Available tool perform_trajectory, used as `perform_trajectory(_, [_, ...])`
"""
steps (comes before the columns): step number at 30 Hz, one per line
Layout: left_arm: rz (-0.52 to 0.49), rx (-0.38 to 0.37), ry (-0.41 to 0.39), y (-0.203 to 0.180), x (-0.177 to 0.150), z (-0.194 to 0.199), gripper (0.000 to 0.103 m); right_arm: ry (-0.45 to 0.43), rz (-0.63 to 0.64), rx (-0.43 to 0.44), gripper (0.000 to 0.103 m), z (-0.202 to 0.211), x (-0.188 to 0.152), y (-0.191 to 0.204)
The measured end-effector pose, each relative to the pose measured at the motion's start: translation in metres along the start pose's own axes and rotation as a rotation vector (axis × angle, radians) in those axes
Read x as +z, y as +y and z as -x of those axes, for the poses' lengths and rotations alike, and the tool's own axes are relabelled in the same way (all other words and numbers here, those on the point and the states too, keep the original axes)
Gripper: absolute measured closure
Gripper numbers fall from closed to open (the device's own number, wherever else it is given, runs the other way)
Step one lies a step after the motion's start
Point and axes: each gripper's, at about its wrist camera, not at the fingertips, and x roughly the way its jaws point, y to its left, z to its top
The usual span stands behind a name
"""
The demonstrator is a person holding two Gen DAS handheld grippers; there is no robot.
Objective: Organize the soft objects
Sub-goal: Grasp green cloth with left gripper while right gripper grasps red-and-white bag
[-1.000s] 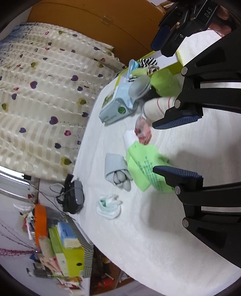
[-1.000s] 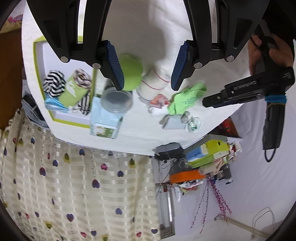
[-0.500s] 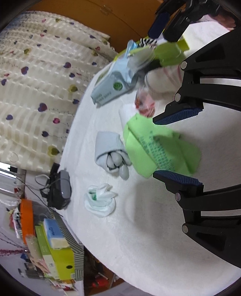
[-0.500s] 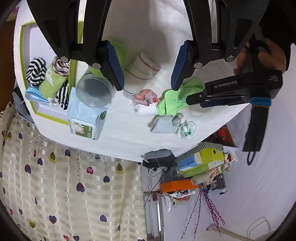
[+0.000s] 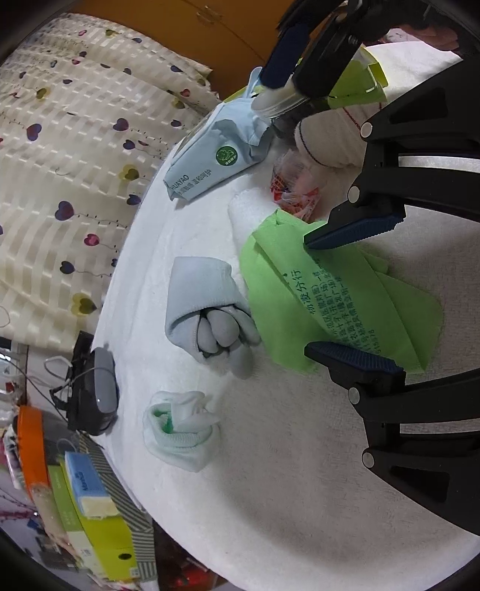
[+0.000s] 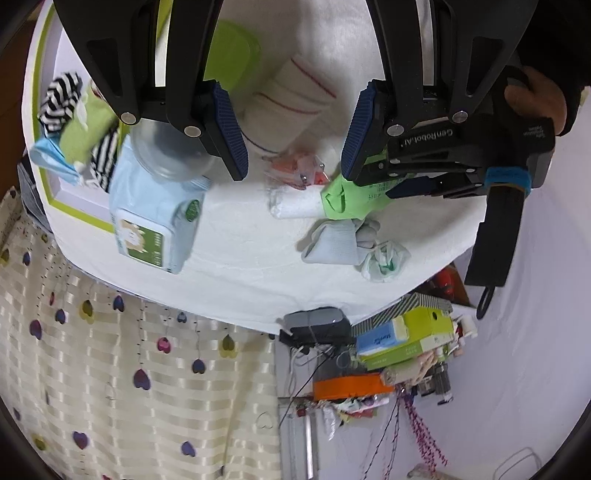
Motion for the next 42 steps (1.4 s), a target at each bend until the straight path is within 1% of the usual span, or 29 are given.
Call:
perform_trajectory(3, [-0.015, 0.012, -0.009, -0.002, -0.001, -0.001, 0.053, 0.028, 0.023, -0.003, 0.049, -0.012, 0.005, 0.004])
perform_trajectory(5, [-0.021, 0.028, -0.011, -0.002, -0.001, -0.001, 0.063, 0.056, 0.041, -0.017, 0.049, -0.023, 0.008, 0.007])
perform_trajectory(6, [-0.014, 0.033, -0.011, 0.001, -0.002, 0.000, 0.073, 0.076, 0.051, -0.024, 0.049, -0.029, 0.009, 0.008])
perform_trajectory(7, [-0.006, 0.028, -0.010, 0.003, -0.002, 0.001, 0.079, 0.099, 0.061, -0.032, 0.049, -0.035, 0.010, 0.009])
perform_trajectory(9, [0.006, 0.018, -0.008, 0.006, -0.002, 0.001, 0.087, 0.128, 0.073, -0.049, 0.049, -0.043, 0.009, 0.009])
perform_trajectory(13, [0.027, -0.002, -0.015, 0.010, -0.003, 0.004, 0.093, 0.187, 0.106, -0.071, 0.049, -0.058, 0.008, 0.013])
perform_trajectory(15, [0.039, -0.004, -0.030, 0.013, -0.004, 0.007, 0.094, 0.203, 0.135, -0.072, 0.058, -0.061, 0.008, 0.017])
perform_trajectory(17, [0.048, -0.009, -0.045, 0.015, -0.003, 0.011, 0.094, 0.222, 0.158, -0.078, 0.073, -0.067, 0.006, 0.020])
perform_trajectory(19, [0.052, -0.014, -0.052, 0.015, -0.003, 0.013, 0.095, 0.242, 0.172, -0.086, 0.082, -0.072, 0.004, 0.020])
perform_trajectory(22, [0.057, -0.021, -0.062, 0.016, -0.003, 0.015, 0.095, 0.244, 0.177, -0.084, 0.083, -0.073, 0.003, 0.019])
perform_trajectory(27, [0.069, -0.021, -0.075, 0.017, -0.002, 0.018, 0.095, 0.207, 0.148, -0.052, 0.084, -0.067, 0.005, 0.018])
perform_trajectory(36, [0.084, 0.001, -0.115, 0.017, -0.002, 0.037, 0.095, 0.107, 0.117, 0.004, 0.085, -0.037, 0.011, 0.025])
perform_trajectory(42, [0.082, 0.019, -0.144, 0.013, -0.006, 0.057, 0.095, 0.063, 0.096, 0.042, 0.085, -0.022, 0.010, 0.029])
